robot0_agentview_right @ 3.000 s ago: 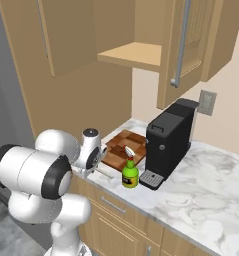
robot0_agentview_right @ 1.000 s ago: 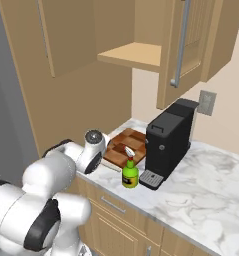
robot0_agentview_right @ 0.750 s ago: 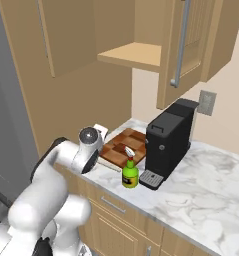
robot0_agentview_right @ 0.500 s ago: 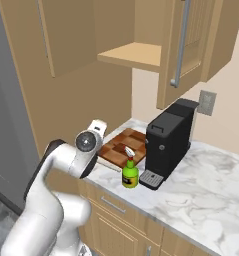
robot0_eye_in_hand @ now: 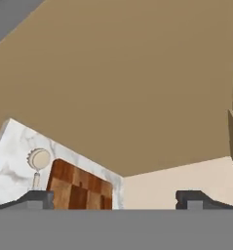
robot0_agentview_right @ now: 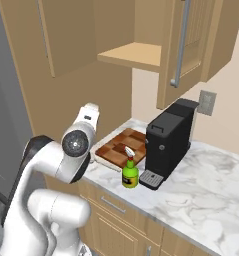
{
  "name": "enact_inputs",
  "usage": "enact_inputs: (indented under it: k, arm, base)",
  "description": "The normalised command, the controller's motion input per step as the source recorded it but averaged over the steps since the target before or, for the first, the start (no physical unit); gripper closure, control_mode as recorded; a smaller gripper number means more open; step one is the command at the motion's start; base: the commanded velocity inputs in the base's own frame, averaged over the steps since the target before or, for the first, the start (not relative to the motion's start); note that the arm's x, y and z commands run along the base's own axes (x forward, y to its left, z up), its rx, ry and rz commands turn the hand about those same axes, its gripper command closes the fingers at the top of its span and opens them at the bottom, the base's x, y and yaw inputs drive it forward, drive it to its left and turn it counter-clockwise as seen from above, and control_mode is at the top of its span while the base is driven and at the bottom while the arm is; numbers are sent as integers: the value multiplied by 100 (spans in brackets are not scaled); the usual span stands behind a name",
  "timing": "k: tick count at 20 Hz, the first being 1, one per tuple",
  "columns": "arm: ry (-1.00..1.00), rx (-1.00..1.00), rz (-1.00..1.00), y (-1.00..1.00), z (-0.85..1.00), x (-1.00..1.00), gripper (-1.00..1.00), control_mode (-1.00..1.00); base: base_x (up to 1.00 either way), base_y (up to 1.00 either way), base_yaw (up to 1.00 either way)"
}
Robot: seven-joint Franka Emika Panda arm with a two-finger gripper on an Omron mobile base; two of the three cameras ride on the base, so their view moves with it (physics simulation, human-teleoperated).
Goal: Grab the spray bottle from the cabinet, then place it next to the cutting board for sanitizing. Then grab the dish brush from the countertop next to the sink and place it next to the cutting board.
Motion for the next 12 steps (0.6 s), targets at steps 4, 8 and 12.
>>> enact_inputs:
  k: [4,8,12]
  arm:
    - [-28,-1,0,7,96,-69,-100,-100]
    - [-28,-6,0,43,77,-76,-100,-100]
    - [-4,-3,0,52,20,-6,-100,-100]
  base:
    - [0,0,0]
    - [0,0,0]
    - [0,0,0]
